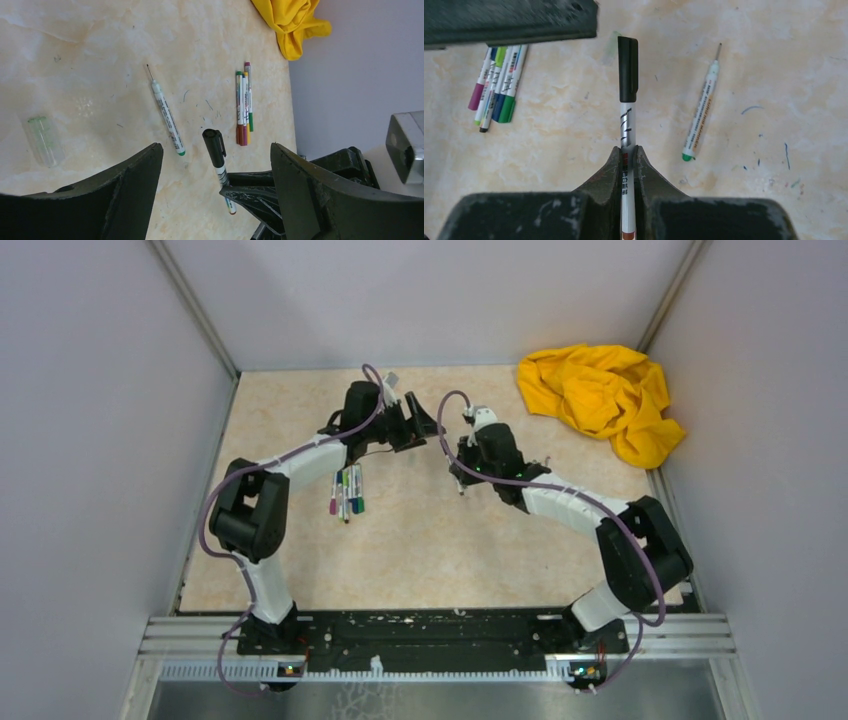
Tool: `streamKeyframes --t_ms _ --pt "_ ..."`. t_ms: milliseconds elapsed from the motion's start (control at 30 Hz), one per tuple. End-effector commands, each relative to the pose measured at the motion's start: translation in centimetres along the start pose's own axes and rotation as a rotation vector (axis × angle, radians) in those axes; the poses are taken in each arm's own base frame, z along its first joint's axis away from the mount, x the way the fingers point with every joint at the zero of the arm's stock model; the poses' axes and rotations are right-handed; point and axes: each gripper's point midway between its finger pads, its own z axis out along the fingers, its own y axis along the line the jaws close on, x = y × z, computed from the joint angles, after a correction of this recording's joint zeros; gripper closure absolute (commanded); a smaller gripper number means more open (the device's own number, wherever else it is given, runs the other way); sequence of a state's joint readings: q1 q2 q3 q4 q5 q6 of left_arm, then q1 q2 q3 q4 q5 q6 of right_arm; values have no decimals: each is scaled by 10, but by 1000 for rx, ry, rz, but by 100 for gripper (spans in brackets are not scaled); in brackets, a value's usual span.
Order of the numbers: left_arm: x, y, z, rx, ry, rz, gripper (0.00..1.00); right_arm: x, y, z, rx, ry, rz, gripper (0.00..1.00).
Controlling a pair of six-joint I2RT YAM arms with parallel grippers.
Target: Open the pen caps
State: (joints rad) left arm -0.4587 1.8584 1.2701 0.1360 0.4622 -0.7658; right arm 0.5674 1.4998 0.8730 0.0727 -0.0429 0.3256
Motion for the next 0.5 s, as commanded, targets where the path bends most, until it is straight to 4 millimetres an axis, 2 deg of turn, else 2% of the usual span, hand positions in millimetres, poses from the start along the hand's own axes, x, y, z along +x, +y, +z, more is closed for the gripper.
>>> streamKeyframes --t_ms 0,200,467 --pt "15 -6 8 60 49 -28 16 -36 34 7 -93 -77 -14 100" --pt "18 -7 16 64 61 -35 23 -41 49 14 -122 -84 -25 100" --pt "14 -3 20 40 49 -47 41 -38 55 18 -130 -69 -42 100"
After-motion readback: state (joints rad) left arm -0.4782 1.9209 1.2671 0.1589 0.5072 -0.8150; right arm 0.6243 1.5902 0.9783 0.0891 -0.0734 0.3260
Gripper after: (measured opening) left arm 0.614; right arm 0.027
